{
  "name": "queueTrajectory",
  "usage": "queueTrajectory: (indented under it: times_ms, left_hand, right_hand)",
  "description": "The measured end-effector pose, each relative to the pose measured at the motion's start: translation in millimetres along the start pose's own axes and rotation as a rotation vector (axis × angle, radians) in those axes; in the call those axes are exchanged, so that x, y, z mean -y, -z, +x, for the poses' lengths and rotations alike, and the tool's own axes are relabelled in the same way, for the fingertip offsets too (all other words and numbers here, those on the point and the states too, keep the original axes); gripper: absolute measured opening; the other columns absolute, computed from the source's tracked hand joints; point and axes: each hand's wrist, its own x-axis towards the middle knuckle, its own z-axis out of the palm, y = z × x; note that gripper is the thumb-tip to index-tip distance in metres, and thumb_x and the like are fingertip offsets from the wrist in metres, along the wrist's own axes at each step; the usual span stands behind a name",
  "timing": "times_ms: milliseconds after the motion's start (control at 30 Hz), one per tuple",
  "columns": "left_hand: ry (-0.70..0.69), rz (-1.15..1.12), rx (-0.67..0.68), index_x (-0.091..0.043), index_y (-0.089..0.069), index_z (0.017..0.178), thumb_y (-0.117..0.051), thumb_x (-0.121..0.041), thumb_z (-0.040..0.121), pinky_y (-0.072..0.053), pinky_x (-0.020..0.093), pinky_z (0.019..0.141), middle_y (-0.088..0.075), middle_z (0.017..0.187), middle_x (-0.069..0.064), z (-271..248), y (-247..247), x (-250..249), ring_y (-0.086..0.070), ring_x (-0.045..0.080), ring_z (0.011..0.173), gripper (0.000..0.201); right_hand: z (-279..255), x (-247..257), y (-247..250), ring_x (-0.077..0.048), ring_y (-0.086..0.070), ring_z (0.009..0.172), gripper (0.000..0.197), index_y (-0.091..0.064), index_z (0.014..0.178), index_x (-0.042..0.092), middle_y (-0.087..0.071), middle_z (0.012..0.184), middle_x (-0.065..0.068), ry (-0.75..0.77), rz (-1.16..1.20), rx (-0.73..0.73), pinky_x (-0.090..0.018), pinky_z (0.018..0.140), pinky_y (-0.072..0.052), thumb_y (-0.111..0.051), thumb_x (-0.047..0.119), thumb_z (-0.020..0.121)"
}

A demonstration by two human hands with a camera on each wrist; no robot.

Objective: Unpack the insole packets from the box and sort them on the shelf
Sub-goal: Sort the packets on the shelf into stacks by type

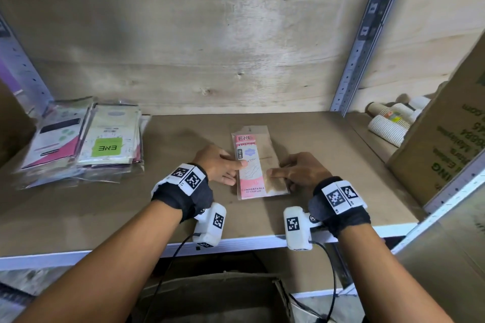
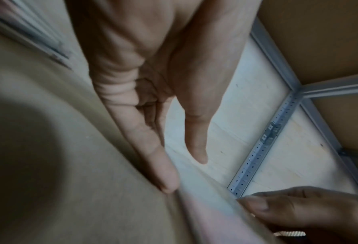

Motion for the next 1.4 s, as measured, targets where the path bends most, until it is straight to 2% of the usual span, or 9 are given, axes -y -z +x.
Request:
queueTrajectory:
  times_ms: [100, 167, 267, 333, 467, 667, 833, 1100, 1400]
  left_hand:
    - [0.029, 0.102, -0.033, 0.005, -0.063, 0.111, -0.081, -0.014, 0.079, -0.062, 0.031, 0.059, -0.069, 0.093, 0.024, -1.6, -1.6, -1.4, -0.07, 0.024, 0.067, 0.042]
    - [0.034, 0.138, -0.031, 0.004, -0.066, 0.11, -0.081, -0.012, 0.078, -0.063, 0.034, 0.065, -0.071, 0.093, 0.021, -3.0, -4.7, -2.3, -0.071, 0.024, 0.071, 0.039]
    - [0.047, 0.113, 0.023, 0.004, -0.067, 0.11, -0.08, -0.01, 0.08, -0.062, 0.037, 0.078, -0.073, 0.101, 0.021, -4.9, -10.8, -6.3, -0.074, 0.026, 0.088, 0.036]
    - [0.047, 0.075, 0.037, 0.006, -0.065, 0.112, -0.077, -0.008, 0.082, -0.061, 0.034, 0.079, -0.072, 0.106, 0.021, -3.9, -15.5, -9.0, -0.073, 0.026, 0.091, 0.035]
    - [0.007, 0.036, -0.004, 0.007, -0.065, 0.11, -0.076, -0.003, 0.082, -0.061, 0.033, 0.078, -0.071, 0.109, 0.022, 4.2, -31.9, -17.1, -0.073, 0.026, 0.087, 0.031]
    - [0.018, 0.075, 0.077, 0.007, -0.061, 0.117, -0.07, -0.001, 0.086, -0.057, 0.035, 0.089, -0.068, 0.119, 0.022, 25.5, -69.7, -51.6, -0.07, 0.029, 0.104, 0.032]
    - [0.07, 0.025, 0.163, 0.01, -0.053, 0.128, -0.061, 0.003, 0.092, -0.05, 0.036, 0.1, -0.059, 0.132, 0.025, 36.7, -101.2, -78.7, -0.059, 0.032, 0.123, 0.037]
    - [0.099, -0.004, 0.208, 0.008, -0.047, 0.136, -0.053, 0.001, 0.097, -0.04, 0.035, 0.11, -0.051, 0.142, 0.023, 52.1, -132.0, -96.6, -0.049, 0.031, 0.133, 0.04]
    - [0.087, -0.034, 0.224, 0.008, -0.043, 0.139, -0.05, -0.001, 0.099, -0.037, 0.036, 0.112, -0.048, 0.144, 0.024, 62.4, -144.3, -99.2, -0.046, 0.032, 0.135, 0.041]
  right_hand:
    - [-0.7, 0.2, 2.3, -0.015, -0.065, 0.059, 0.027, -0.072, 0.079, 0.014, -0.073, 0.067, -0.003, 0.01, -0.049, -0.067, -0.03, 0.066, -0.058, -0.09, 0.03, 0.066]
    - [-2.0, -0.2, 4.0, -0.012, -0.066, 0.06, 0.027, -0.074, 0.077, 0.014, -0.075, 0.07, -0.003, 0.027, -0.089, -0.093, -0.028, 0.069, -0.058, -0.089, 0.033, 0.065]
    - [-2.8, 1.2, 6.3, -0.015, -0.07, 0.063, 0.025, -0.076, 0.082, 0.013, -0.077, 0.077, -0.005, 0.022, -0.084, -0.083, -0.024, 0.064, -0.059, -0.088, 0.029, 0.067]
    - [-2.1, 2.0, 8.7, -0.016, -0.069, 0.061, 0.023, -0.076, 0.084, 0.011, -0.077, 0.08, -0.008, 0.012, -0.047, -0.082, -0.025, 0.062, -0.06, -0.087, 0.024, 0.069]
    - [2.6, -3.0, 22.2, -0.019, -0.071, 0.075, 0.02, -0.076, 0.086, 0.011, -0.077, 0.085, -0.009, 0.004, -0.004, -0.142, -0.036, 0.081, -0.061, -0.085, 0.021, 0.071]
    - [12.6, -17.9, 50.9, -0.021, -0.07, 0.091, 0.031, -0.073, 0.107, 0.012, -0.074, 0.102, -0.008, 0.017, 0.032, -0.239, -0.031, 0.089, -0.055, -0.08, 0.021, 0.078]
    - [19.5, -28.4, 73.9, -0.025, -0.065, 0.11, 0.04, -0.067, 0.121, 0.012, -0.069, 0.118, -0.01, 0.003, 0.045, -0.252, -0.041, 0.103, -0.049, -0.075, 0.022, 0.084]
    - [29.6, -39.9, 95.9, -0.026, -0.061, 0.115, 0.041, -0.064, 0.124, 0.013, -0.066, 0.125, -0.009, -0.01, 0.018, -0.277, -0.042, 0.106, -0.046, -0.075, 0.022, 0.085]
    - [37.0, -45.0, 106.8, -0.026, -0.061, 0.114, 0.039, -0.065, 0.122, 0.018, -0.065, 0.124, -0.009, -0.04, 0.007, -0.292, -0.042, 0.105, -0.047, -0.075, 0.025, 0.085]
